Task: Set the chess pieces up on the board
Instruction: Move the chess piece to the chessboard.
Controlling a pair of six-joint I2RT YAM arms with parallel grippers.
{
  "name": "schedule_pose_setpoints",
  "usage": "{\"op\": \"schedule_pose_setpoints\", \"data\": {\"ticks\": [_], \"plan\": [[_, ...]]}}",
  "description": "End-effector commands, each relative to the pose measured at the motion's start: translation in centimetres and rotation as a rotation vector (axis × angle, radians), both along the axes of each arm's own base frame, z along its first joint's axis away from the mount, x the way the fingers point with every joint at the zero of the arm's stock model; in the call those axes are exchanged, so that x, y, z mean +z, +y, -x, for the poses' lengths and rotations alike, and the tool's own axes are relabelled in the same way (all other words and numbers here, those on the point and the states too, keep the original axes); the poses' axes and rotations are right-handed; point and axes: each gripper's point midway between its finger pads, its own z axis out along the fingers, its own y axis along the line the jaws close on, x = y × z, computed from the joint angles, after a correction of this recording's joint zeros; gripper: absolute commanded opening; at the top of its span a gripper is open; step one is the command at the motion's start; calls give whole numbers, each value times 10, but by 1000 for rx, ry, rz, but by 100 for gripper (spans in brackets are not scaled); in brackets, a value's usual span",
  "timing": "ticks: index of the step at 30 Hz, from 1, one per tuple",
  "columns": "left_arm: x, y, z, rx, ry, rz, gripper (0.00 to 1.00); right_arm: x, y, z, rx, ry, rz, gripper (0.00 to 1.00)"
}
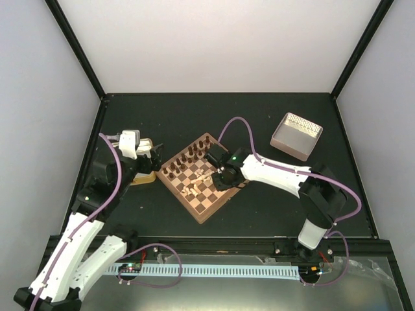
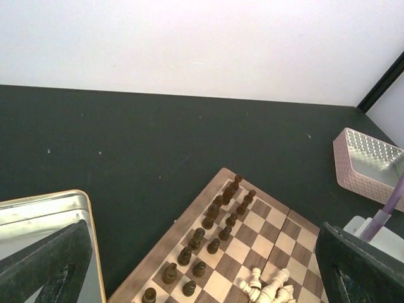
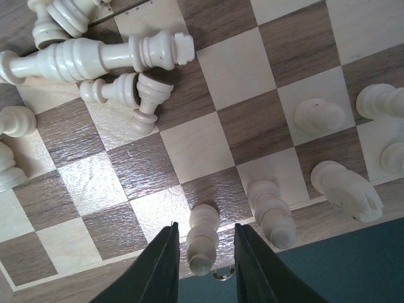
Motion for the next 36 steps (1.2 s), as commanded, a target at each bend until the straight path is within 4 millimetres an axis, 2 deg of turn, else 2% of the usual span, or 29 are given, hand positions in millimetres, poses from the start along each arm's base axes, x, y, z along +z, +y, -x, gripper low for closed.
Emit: {"op": "schedule_pose_setpoints", "data": {"ticks": [1, 5, 15, 18, 20, 23, 28, 36], "plan": [[2, -5, -2, -31, -15, 15, 99, 13, 4, 0, 6, -28, -37, 25], [1, -4, -1, -29, -14, 16, 99, 7, 5, 3, 11, -9, -34, 22], [-3, -3, -1, -25, -3, 11, 99, -12, -2, 7, 15, 16, 45, 23], [-3, -2, -1, -22, -2, 11, 99, -15, -2, 8, 20, 20, 48, 18], [-3, -2, 0, -23, -4, 12, 99, -15, -1, 9, 25, 22, 42, 11], [-3, -1, 0, -19, -3, 11, 99, -13, 5, 12, 50, 25, 23, 6], [-3, -1, 0, -18, -4, 13, 99, -8, 22, 22, 106, 46, -28, 6], [-2, 1, 0, -15, -5, 16, 99, -12, 30, 30, 142, 57, -15, 7]]}}
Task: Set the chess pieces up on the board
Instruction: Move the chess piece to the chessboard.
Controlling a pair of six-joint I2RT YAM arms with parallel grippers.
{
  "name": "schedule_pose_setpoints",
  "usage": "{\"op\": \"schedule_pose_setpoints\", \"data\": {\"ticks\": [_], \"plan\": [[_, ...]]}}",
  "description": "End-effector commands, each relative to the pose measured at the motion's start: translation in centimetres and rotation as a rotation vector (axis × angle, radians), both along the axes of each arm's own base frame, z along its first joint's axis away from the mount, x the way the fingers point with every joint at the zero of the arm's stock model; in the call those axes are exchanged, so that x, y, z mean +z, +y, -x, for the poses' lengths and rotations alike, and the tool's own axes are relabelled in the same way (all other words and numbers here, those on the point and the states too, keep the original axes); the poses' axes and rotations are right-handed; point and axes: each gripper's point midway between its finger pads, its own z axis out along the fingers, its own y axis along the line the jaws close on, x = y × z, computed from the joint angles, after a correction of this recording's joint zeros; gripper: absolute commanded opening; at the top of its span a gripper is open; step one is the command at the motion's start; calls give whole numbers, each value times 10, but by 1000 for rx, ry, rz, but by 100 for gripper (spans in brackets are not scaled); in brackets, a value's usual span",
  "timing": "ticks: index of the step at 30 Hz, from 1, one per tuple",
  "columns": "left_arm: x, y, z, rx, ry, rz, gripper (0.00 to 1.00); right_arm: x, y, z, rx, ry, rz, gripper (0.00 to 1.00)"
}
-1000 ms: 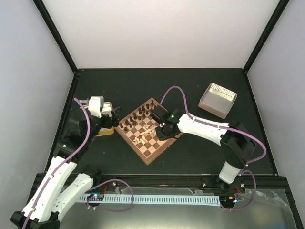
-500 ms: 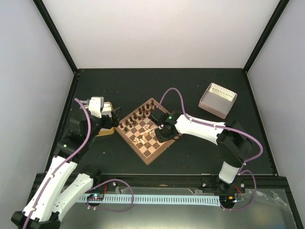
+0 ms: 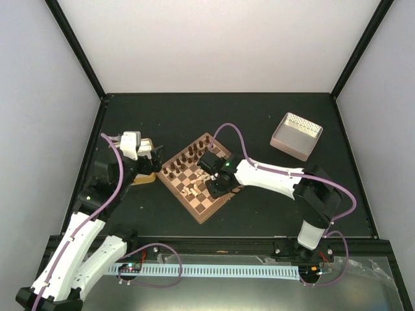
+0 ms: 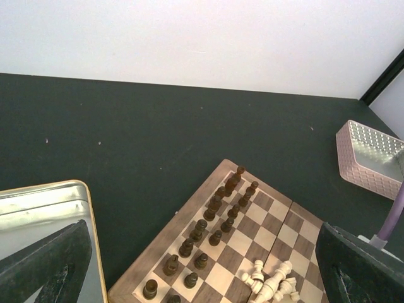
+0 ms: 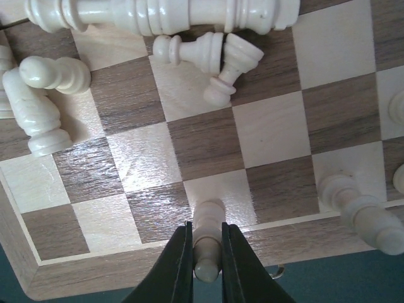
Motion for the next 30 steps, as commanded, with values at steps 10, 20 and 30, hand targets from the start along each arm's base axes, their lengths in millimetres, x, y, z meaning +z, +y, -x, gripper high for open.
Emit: {"op": "schedule_pose_setpoints", "data": {"ticks": [10, 20, 30], "plan": [[9, 1, 1, -4, -27, 17, 99, -3, 24, 18, 87, 45, -26, 10], [9, 2, 1, -3, -31, 21, 99, 4, 24, 11, 73, 9, -10, 27], [1, -1, -2, -22, -9, 8, 99, 70, 32, -31, -58, -195, -163, 42]]}}
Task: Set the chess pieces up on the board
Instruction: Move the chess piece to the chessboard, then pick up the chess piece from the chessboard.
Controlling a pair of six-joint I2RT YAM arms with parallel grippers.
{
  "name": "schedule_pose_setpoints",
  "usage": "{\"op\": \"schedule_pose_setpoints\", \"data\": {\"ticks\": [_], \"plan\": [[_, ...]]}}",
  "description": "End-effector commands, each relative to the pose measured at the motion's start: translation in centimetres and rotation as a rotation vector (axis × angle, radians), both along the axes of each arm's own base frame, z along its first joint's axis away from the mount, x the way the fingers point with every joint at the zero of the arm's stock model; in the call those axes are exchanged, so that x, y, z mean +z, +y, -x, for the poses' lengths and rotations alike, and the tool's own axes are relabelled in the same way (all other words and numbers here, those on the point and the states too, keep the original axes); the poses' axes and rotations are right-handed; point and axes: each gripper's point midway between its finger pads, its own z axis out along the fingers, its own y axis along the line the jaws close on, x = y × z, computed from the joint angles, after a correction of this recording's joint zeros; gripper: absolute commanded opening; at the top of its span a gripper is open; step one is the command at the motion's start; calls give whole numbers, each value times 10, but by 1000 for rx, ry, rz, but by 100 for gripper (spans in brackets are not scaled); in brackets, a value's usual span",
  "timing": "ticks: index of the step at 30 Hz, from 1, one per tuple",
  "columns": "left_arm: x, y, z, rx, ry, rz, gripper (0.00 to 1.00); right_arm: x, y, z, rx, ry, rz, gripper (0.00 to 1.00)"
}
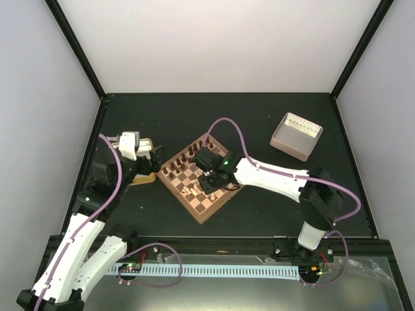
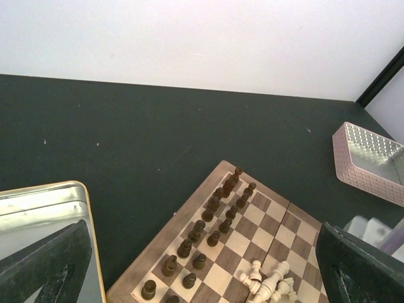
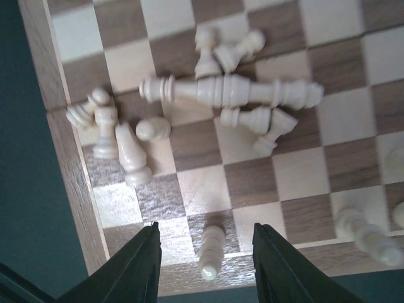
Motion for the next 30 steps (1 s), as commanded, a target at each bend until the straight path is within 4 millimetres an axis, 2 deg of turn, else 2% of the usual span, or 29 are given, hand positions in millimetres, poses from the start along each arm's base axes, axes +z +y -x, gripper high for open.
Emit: {"op": "schedule_pose_setpoints", "data": {"ticks": [1, 6, 9, 14, 19, 25, 30], "plan": [[-3, -5, -3, -33, 0, -6, 99, 45, -1, -32, -118, -145, -109, 42], [-25, -19, -11, -89, 94, -2, 99, 74, -19, -61, -264, -254, -197, 43], [-41, -35, -11, -152, 174, 46, 97, 79, -35, -71, -329, -265, -235, 44], [-85, -52, -8, -159, 375, 136, 79, 67, -59, -77, -368, -269, -241, 44], [-126, -75, 6, -135, 543, 158, 58, 56, -65, -77, -335, -251, -232, 43], [-173, -95, 28, -72, 771, 133, 44, 48, -58, -73, -317, -221, -265, 40], [-196, -97, 37, -8, 852, 86, 38, 44, -59, -73, -311, -222, -264, 39]]}}
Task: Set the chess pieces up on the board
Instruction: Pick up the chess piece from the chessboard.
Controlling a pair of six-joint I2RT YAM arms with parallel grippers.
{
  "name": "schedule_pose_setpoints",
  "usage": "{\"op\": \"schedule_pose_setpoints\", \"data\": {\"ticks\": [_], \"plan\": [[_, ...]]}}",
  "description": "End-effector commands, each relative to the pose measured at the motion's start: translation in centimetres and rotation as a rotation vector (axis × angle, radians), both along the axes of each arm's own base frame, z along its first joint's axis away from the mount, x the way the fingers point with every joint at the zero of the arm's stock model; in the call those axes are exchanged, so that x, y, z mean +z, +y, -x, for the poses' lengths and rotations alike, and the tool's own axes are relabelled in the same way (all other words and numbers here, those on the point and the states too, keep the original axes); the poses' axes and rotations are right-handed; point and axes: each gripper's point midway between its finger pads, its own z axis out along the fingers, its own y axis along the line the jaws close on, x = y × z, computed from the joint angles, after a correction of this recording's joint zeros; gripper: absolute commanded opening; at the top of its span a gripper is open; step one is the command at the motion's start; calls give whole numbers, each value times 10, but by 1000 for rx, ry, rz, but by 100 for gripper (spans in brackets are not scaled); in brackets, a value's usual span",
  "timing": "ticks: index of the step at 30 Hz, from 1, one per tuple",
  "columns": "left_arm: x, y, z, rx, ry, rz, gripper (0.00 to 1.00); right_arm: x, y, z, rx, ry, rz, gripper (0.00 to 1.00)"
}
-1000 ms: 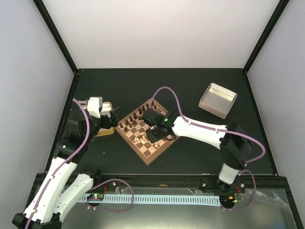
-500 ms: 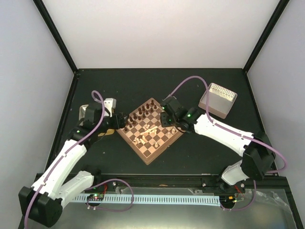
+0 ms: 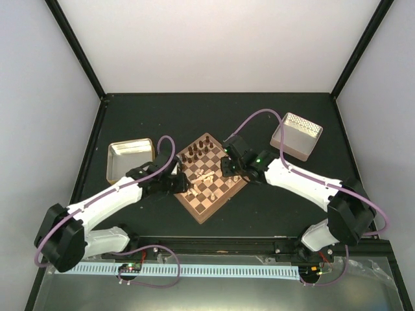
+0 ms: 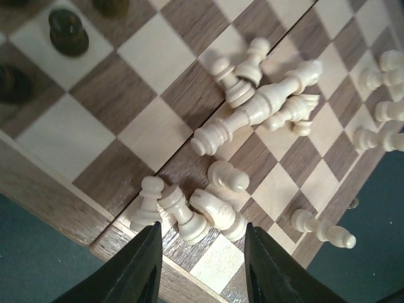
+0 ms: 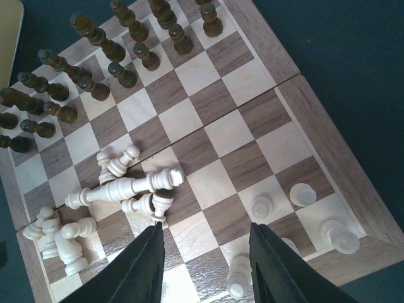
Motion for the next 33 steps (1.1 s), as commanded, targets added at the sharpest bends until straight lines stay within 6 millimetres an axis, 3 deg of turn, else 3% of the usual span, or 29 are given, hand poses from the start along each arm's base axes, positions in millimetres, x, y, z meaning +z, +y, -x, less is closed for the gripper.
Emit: {"op": "schedule_pose_setpoints", "data": {"ticks": [1, 5, 10, 22, 28, 33], "plan": [[-10, 3, 3, 92, 64, -39, 35, 4, 3, -4, 8, -25, -22, 39], [-14, -1, 0, 86, 67, -53, 27, 4, 4, -4, 14, -30, -25, 37], [-16, 14, -9, 97, 41, -172, 24, 3, 6, -3, 24, -29, -33, 36], [-41, 4, -3, 10, 132, -198, 23, 2, 2, 0, 24, -34, -36, 35], [-52, 5, 3, -5, 168, -215, 17, 2, 2, 0, 25, -35, -37, 35], [-56, 8, 6, -13, 191, -241, 24, 4, 3, 0, 24, -37, -42, 35]]}}
